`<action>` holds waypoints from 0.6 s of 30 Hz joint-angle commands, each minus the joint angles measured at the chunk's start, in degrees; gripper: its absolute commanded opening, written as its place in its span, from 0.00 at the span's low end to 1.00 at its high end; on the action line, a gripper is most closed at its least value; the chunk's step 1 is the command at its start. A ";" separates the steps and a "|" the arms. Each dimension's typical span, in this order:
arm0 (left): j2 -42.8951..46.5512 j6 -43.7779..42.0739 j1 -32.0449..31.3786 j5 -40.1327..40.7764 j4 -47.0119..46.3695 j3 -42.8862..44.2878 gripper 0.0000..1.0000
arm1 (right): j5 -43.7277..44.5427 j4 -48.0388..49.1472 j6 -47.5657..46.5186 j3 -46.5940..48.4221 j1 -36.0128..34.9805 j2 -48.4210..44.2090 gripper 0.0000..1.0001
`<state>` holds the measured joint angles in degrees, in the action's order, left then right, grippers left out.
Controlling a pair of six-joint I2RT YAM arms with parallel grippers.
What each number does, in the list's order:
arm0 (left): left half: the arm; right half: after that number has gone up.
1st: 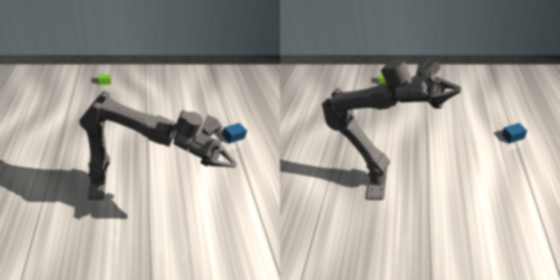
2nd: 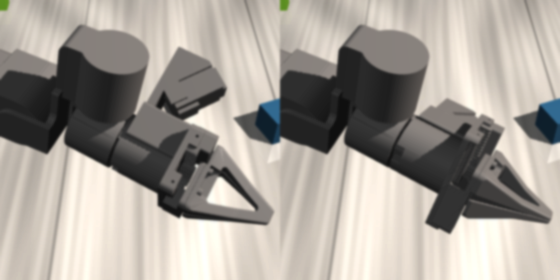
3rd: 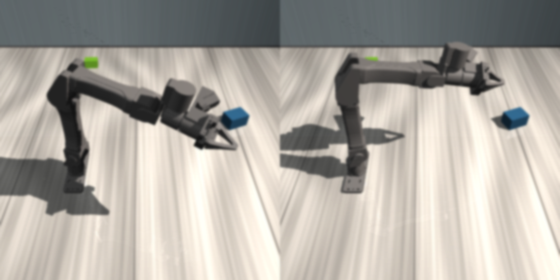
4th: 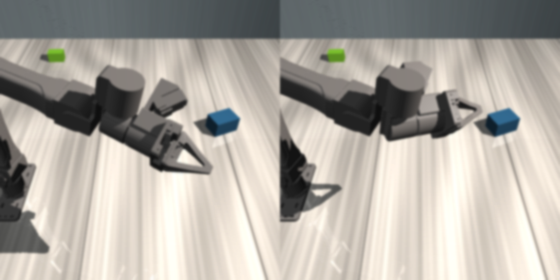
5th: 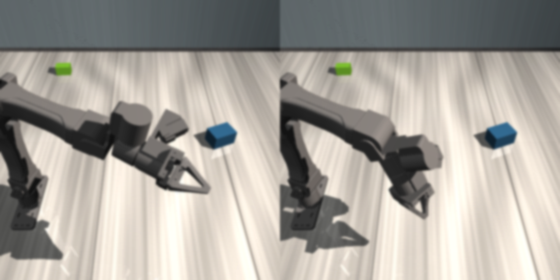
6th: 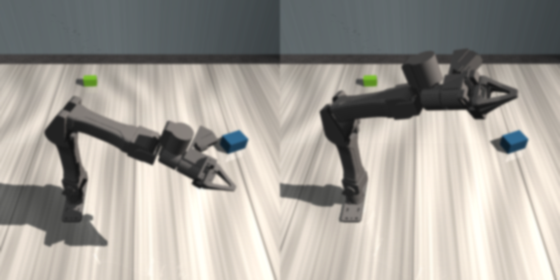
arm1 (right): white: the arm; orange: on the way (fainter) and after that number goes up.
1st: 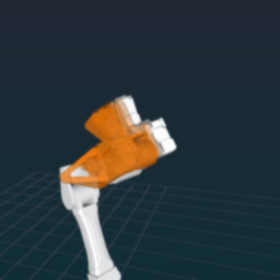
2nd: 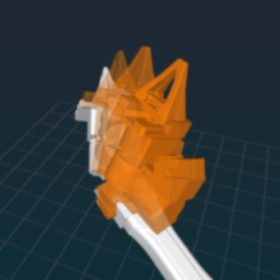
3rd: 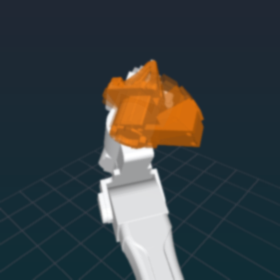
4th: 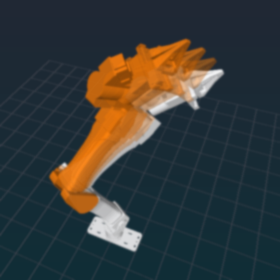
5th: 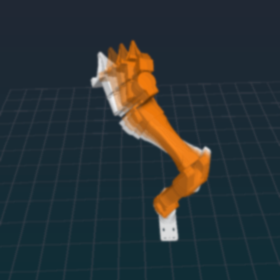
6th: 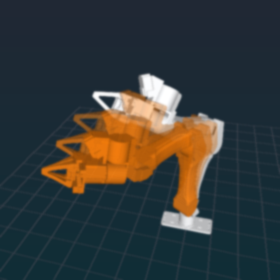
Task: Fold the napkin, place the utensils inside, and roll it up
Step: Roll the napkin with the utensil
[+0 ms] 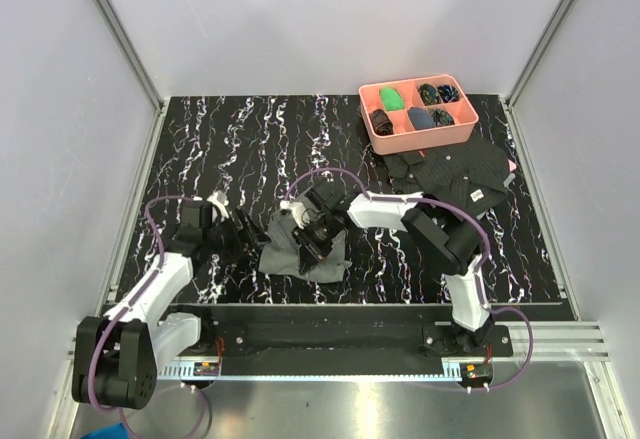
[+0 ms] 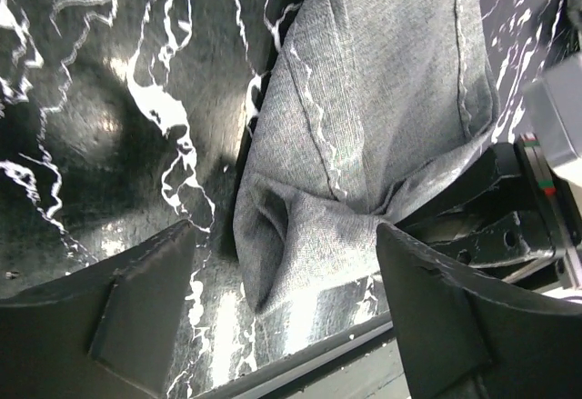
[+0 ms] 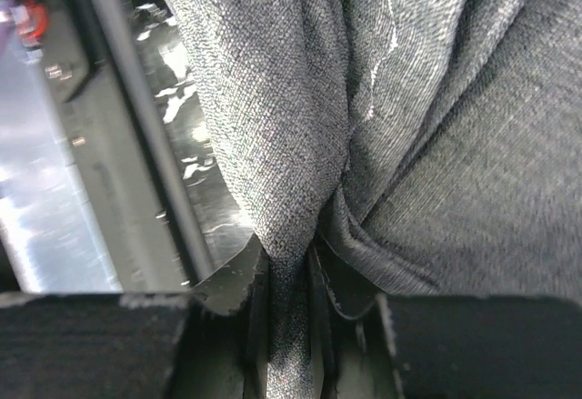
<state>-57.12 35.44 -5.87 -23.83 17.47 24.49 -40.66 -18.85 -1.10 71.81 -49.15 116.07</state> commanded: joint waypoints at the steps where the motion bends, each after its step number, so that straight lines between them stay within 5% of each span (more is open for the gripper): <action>1: -0.44 0.94 -0.90 -4.02 -5.43 -2.25 0.86 | -9.15 -6.55 0.14 1.22 0.54 5.38 0.20; 18: -7.30 3.40 -3.53 -6.31 -12.38 -6.74 0.74 | -19.98 -7.34 2.51 4.92 4.67 14.62 0.18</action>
<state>-63.88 38.46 -8.60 -29.08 5.74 19.53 -63.90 -23.79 1.54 76.29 -45.30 127.31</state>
